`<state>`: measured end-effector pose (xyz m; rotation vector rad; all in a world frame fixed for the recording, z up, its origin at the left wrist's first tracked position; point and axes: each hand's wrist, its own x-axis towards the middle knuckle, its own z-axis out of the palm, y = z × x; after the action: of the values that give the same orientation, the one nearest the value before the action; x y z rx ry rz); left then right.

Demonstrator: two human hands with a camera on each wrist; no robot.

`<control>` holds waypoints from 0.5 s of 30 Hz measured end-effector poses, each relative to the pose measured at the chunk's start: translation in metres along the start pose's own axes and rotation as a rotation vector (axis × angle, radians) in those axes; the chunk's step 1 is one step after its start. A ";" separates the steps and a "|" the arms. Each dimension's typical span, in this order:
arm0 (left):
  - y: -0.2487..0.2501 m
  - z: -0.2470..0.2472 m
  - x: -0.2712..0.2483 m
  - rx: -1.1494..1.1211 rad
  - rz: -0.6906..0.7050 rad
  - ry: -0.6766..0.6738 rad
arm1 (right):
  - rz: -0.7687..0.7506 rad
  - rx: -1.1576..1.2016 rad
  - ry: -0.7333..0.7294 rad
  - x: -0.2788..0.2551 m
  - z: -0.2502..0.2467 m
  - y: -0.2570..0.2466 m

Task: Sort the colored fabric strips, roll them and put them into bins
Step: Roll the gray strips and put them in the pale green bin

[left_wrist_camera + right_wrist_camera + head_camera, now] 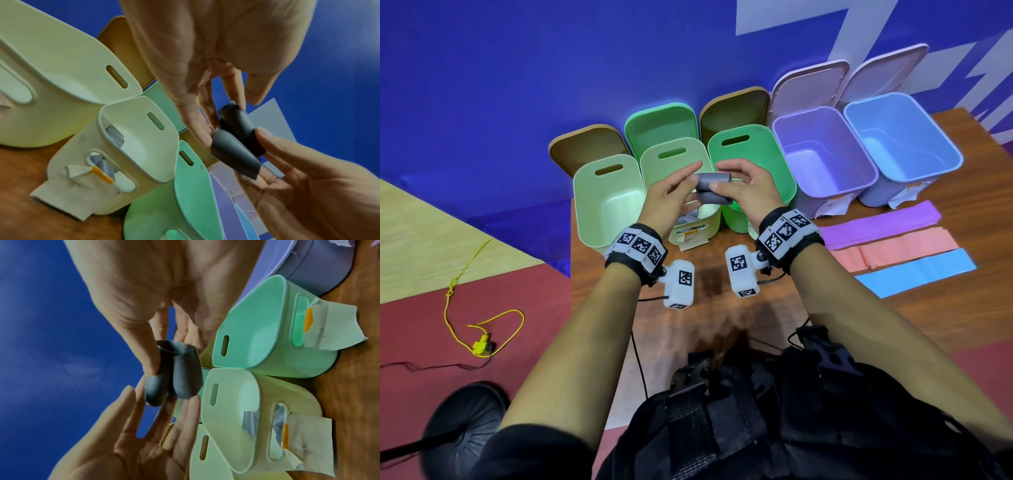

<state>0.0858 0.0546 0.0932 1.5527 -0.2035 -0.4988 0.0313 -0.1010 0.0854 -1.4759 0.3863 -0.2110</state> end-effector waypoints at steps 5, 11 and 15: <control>-0.003 0.000 0.002 -0.016 -0.007 0.023 | 0.007 0.026 0.006 0.000 -0.001 -0.002; -0.005 -0.002 0.006 0.001 0.001 0.044 | 0.082 0.058 -0.009 0.003 0.002 -0.002; -0.004 -0.003 0.005 0.041 0.039 0.043 | 0.128 0.047 -0.014 0.006 0.004 -0.002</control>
<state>0.0907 0.0551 0.0880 1.5951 -0.2120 -0.4324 0.0385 -0.1000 0.0866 -1.4008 0.4599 -0.1073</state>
